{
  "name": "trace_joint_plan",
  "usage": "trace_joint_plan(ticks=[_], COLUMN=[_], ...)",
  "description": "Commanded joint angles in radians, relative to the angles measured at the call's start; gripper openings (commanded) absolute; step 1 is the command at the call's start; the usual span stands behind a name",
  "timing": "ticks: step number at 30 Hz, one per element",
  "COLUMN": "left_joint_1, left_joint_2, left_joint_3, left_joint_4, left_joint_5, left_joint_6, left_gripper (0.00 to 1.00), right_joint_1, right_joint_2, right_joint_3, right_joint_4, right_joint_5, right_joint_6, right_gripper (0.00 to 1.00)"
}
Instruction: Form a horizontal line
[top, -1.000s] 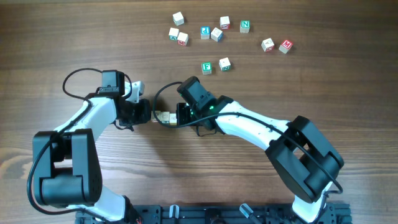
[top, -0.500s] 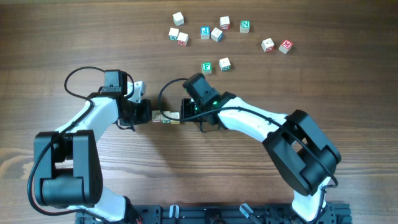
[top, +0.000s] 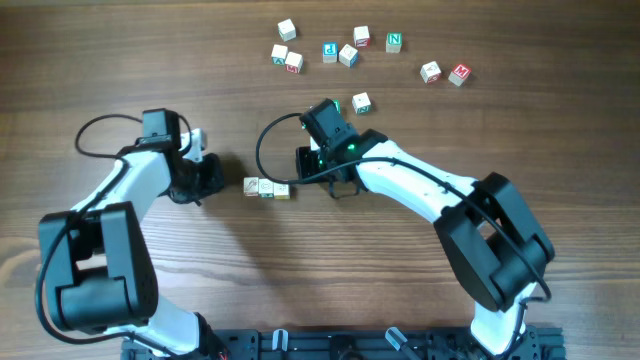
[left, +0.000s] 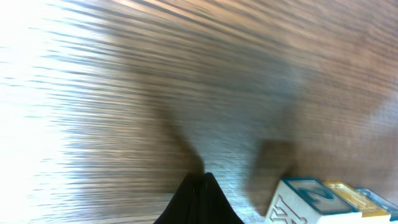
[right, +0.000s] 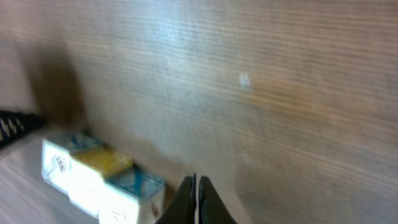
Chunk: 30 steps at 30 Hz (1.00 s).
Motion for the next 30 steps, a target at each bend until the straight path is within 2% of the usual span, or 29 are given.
trace_joint_plan(ticks=[1,5,8,9,10,12,13,14,24,30], left_joint_1=[0.093,0.112,0.112,0.112,0.112,0.112,0.112,0.112,0.112,0.112], left_joint_2=[0.067,0.067,0.067,0.067,0.067,0.067,0.067,0.067,0.067,0.067], left_joint_3=[-0.035,-0.035,-0.035,-0.035,-0.035,-0.035,-0.035,-0.035,-0.035,-0.035], left_joint_4=[0.013,0.036,0.044,0.045,0.045,0.045,0.047,0.051,0.055,0.055], left_joint_5=[-0.108,-0.085,-0.084,-0.084,-0.085,-0.085,-0.084,-0.085,-0.085,-0.085], left_joint_6=[-0.077,-0.077,-0.077,-0.077,-0.077,-0.077,-0.077,-0.077,-0.077,-0.077], left_gripper=[0.04,0.08,0.04,0.08,0.22,0.37,0.64,1.00,1.00,1.00], right_joint_1=[0.013,0.074,0.122,0.138,0.156,0.190,0.212,0.225,0.235,0.246], right_joint_2=[-0.084,-0.090,-0.089,-0.087,-0.084,-0.082,-0.082,-0.082,-0.034,-0.010], right_joint_3=[0.037,0.037,0.036,0.036,0.035,0.032,0.031,0.032,0.029,0.030], right_joint_4=[-0.082,-0.197,-0.183,-0.169,-0.158,-0.150,-0.139,-0.127,-0.045,-0.045], right_joint_5=[0.007,0.008,0.008,0.010,0.030,0.105,0.122,0.123,0.057,0.063], right_joint_6=[-0.033,-0.034,-0.034,-0.034,-0.034,-0.034,-0.034,-0.037,-0.033,0.146], right_gripper=[0.05,0.04,0.05,0.05,0.05,0.05,0.05,0.05,0.05,0.05])
